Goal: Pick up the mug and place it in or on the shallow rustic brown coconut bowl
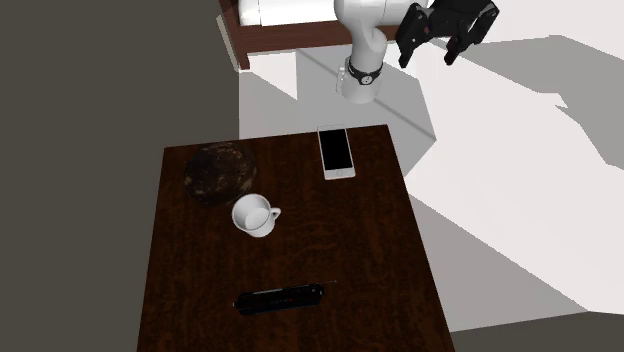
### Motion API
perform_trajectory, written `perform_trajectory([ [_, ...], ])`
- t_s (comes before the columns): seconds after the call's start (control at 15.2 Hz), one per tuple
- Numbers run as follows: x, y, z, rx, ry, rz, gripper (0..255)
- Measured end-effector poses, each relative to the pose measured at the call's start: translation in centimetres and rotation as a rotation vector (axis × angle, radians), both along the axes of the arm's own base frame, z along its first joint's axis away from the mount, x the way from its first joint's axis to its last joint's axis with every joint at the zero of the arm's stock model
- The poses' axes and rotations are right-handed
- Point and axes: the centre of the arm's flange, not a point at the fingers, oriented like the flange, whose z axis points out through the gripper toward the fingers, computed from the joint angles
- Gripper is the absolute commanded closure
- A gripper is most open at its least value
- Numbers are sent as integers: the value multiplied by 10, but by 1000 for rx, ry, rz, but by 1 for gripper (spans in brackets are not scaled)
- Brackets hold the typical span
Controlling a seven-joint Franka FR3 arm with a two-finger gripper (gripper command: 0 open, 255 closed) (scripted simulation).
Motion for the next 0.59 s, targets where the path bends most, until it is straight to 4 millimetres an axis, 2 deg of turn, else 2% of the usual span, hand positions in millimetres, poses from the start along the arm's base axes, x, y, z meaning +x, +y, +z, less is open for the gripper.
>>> perform_trajectory([
  [0.07, 0, 0, 0, 0, 0, 0, 0],
  [0.2, 8, -14, -6, 4, 2, -1, 0],
  [0.59, 43, -79, -31, 25, 10, -3, 0],
])
